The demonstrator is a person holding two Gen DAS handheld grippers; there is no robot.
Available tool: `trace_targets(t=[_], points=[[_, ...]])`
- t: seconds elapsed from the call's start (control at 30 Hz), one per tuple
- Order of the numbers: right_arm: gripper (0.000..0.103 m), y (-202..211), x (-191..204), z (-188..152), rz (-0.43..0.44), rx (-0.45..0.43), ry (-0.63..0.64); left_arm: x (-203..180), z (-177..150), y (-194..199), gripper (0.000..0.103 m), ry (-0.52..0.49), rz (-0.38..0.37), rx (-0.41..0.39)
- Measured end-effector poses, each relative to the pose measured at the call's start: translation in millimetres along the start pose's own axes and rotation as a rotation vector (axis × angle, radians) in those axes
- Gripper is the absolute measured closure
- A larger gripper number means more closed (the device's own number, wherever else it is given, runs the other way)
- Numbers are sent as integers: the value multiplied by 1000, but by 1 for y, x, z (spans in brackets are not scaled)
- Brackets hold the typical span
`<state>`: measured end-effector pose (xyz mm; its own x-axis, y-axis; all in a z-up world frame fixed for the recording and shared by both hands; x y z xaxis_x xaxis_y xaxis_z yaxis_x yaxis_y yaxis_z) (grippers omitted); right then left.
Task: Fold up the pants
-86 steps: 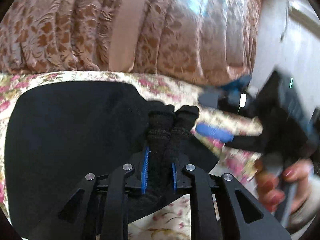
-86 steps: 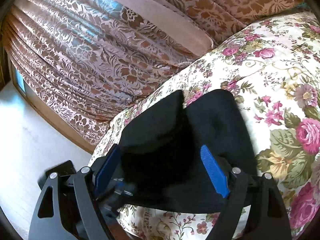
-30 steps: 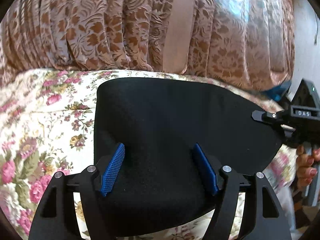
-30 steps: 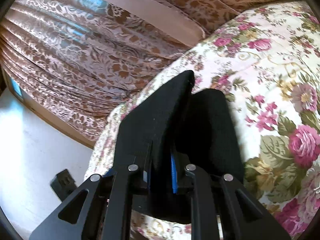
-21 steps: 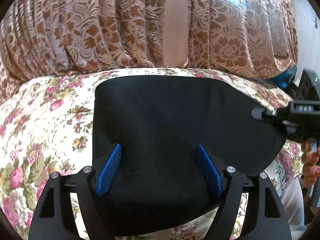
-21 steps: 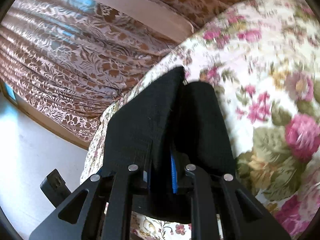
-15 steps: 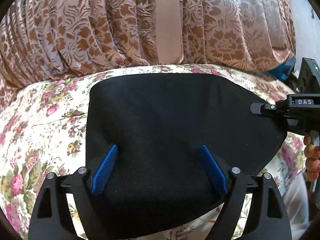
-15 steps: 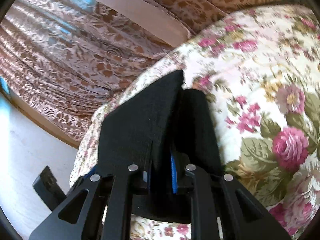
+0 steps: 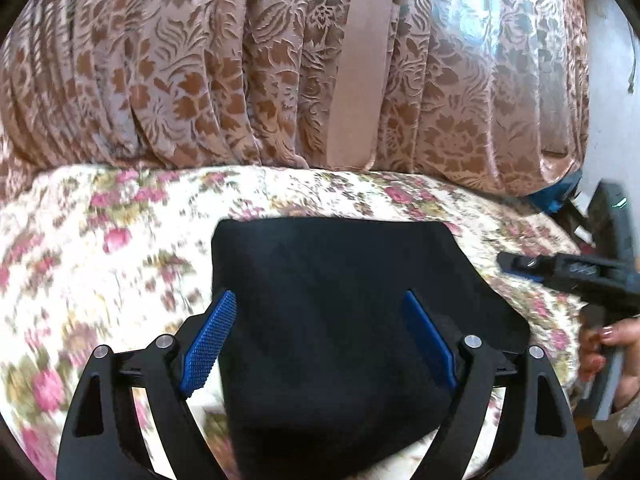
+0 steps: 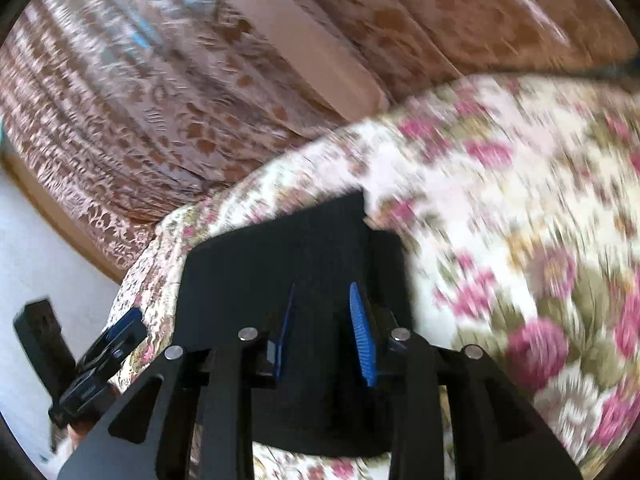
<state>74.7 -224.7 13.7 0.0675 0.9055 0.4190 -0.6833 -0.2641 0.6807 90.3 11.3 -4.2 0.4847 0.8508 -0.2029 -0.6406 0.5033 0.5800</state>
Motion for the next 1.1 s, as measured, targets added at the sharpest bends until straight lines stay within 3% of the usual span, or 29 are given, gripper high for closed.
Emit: trace_targets(t=[0.1, 0.2, 0.37, 0.47, 0.7, 1.1], points=[[76, -18, 30, 13, -4, 11, 106, 4, 12, -29, 23, -43, 30, 71], [76, -52, 45, 16, -76, 68, 205, 8, 17, -57, 25, -39, 49, 142], [77, -96, 27, 14, -201, 139, 229, 18, 15, -89, 25, -27, 115, 211], [78, -103, 11, 10, -206, 135, 203, 19, 9, -107, 25, -50, 132, 264], [82, -118, -6, 5, -182, 69, 171, 33, 0, -134, 20, 27, 85, 270], [82, -100, -1, 2, -138, 7, 159, 29, -6, -112, 19, 18, 83, 173]])
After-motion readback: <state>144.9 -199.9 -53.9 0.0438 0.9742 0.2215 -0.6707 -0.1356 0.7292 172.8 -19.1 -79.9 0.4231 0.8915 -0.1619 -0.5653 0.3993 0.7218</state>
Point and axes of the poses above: each gripper's, at about its wrist camera, not at the fingertips, and y roughly against the way its jaws point, x to its left, z to its top, the point moved 6 cm from there along -y, roughly the way its jaws point, and after that the axes turned 6 degrees about -z, right-handed, at the moved point
